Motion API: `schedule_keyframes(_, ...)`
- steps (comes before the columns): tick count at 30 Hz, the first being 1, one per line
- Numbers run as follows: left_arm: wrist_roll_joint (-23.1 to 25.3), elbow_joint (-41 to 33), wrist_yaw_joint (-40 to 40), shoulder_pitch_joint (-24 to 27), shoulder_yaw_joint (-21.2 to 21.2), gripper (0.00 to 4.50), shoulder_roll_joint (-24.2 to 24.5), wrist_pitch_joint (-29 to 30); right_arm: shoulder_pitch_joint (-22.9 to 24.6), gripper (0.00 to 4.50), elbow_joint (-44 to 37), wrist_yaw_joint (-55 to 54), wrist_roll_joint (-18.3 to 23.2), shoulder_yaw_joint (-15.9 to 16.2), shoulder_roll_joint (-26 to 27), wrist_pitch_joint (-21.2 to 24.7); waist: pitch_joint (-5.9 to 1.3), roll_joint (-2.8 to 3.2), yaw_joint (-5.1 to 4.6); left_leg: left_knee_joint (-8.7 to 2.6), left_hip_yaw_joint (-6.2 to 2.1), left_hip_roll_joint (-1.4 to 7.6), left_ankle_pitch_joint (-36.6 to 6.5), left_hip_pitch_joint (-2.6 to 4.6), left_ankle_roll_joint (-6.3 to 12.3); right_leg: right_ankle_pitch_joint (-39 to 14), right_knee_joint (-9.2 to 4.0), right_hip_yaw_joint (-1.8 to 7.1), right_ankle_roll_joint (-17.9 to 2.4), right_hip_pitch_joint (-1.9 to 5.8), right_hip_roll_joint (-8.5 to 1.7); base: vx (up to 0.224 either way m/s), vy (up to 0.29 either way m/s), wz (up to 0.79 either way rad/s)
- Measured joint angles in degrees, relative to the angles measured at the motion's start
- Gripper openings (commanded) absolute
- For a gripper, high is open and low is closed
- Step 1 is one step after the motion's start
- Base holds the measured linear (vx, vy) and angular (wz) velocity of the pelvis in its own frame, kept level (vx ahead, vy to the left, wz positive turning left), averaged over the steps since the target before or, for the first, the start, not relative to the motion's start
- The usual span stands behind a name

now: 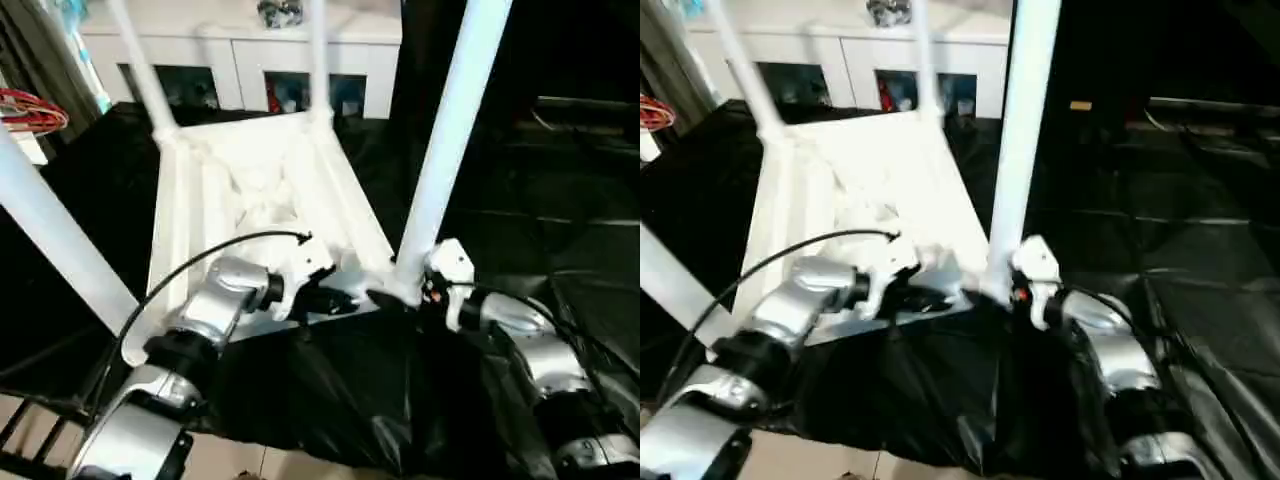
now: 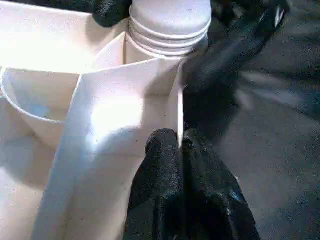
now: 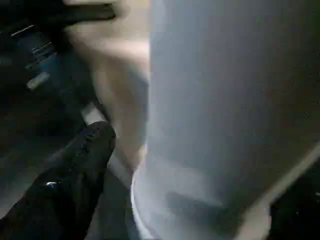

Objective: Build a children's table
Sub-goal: Rotate leg to tighten

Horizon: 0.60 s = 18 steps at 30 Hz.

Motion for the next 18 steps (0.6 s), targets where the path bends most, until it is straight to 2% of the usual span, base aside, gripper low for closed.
schedule_keyframes(6,-0.7,-0.1,-6.6,0.2,-0.8,0.0,2.2,-0.4,1.2,4.13,-3.9,8.6,1.9,2.2,-3.3,2.6,0.03,-0.04,1.13,0.1,0.02,0.01,0.0,-0.03,0.0,0.0,0.02,0.03,0.0,0.0,-0.01,0.0,0.0,0.0)
schedule_keyframes(9,-0.8,-0.4,-8.2,0.4,-1.1,0.0,2.9,-0.3,1.3,3.78,-4.4,10.3,2.3,2.6,-3.7,3.3,0.05,-0.09,1.44,0.11,0.02,0.02,0.0,-0.02,-0.01,0.0,0.05,0.02,0.0,0.0,-0.01,0.0,0.0,0.0)
schedule_keyframes(12,-1.2,-0.4,-9.1,0.4,-1.3,0.0,3.1,-0.1,1.7,3.69,-5.6,10.6,2.4,2.7,-4.1,4.0,0.05,-0.09,1.52,0.11,0.01,0.02,0.0,-0.04,-0.01,0.0,0.05,0.02,0.0,0.0,-0.01,0.0,0.0,0.0)
schedule_keyframes(13,-1.2,-0.4,-9.3,0.4,-1.3,0.0,3.2,-0.1,1.9,3.43,-6.0,10.6,2.6,2.7,-4.1,4.5,0.05,-0.09,1.52,0.11,0.01,0.02,0.0,-0.04,-0.01,0.0,0.05,0.02,0.0,0.0,-0.01,0.0,0.0,0.0)
schedule_keyframes(17,-1.2,-0.4,-9.8,0.5,-1.4,0.0,3.2,0.0,2.1,3.33,-6.4,10.6,2.9,2.7,-4.2,5.3,0.05,-0.09,1.61,0.11,0.01,0.02,0.0,-0.04,-0.01,0.0,0.05,0.01,0.0,0.0,-0.01,0.0,0.0,0.0)
schedule_keyframes(18,-1.2,-0.4,-9.8,0.5,-1.4,0.0,3.2,0.0,2.1,3.16,-6.4,10.5,2.9,2.6,-4.1,5.5,0.05,-0.09,1.6,0.12,0.01,0.02,0.0,-0.04,-0.01,0.0,0.05,0.01,0.0,0.01,-0.02,0.0,0.0,0.0)
